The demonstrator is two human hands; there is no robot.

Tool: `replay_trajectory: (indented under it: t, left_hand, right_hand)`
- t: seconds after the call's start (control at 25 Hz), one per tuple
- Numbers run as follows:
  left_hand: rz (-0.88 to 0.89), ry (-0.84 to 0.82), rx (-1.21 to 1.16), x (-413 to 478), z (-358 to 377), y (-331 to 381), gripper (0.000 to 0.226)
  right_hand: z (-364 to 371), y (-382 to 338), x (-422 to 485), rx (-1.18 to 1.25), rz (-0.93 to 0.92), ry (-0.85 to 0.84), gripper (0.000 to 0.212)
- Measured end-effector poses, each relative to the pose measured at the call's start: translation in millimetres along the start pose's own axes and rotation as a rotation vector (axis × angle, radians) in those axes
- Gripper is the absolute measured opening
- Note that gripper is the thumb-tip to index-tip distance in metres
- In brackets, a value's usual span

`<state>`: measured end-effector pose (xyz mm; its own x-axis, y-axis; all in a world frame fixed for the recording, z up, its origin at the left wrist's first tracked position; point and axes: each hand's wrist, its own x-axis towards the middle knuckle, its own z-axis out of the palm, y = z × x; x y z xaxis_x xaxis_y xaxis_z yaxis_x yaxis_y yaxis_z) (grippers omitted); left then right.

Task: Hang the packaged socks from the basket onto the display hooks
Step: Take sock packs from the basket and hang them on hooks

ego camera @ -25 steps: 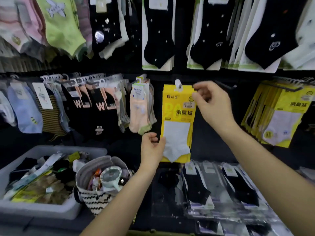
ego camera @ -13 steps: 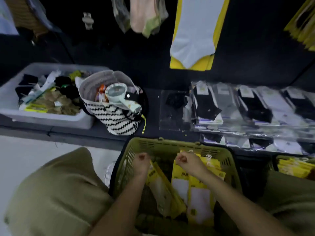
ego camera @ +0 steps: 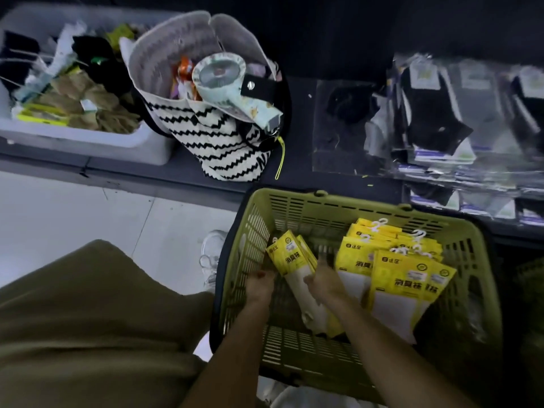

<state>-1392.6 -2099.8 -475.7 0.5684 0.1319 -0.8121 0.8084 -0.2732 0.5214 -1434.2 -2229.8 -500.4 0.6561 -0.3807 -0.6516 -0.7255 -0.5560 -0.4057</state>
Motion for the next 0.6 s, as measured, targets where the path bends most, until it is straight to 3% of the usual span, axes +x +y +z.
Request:
replay_trajectory:
  t: [0.16, 0.24, 0.36, 0.44, 0.52, 0.6]
  left_hand:
    - [-0.113, -0.07, -0.016, 16.9, 2.2, -19.6, 0.022]
    - [-0.155, -0.103, -0.014, 16.5, 6.7, -16.6, 0.003]
    - [-0.221, -0.115, -0.117, 16.9, 6.6, -7.3, 0.051]
    - [-0.131, -0.188, -0.172, 12.9, 6.4, -0.5, 0.055]
    - [0.028, -0.314, -0.193, 6.2, 6.6, 10.1, 0.044]
    - [0.131, -0.351, -0.149, -1.4, 4.4, 16.4, 0.037]
  right_hand:
    - [31.1, -0.7, 0.6, -0.132, 0.06, -0.066, 0.036]
    - [29.9, 3.0, 0.4, -0.178, -0.001, -0.085, 0.029]
    - [14.8, 16.0, -5.8, -0.02, -0.013, -0.078, 0.011]
    - [4.1, 27.1, -13.4, 0.141, -0.06, -0.086, 0.013]
    - [-4.6, 28.9, -20.1, 0.327, -0.078, -0.128, 0.008]
    - [-4.3, 28.0, -24.5, 0.424, -0.11, -0.163, 0.018]
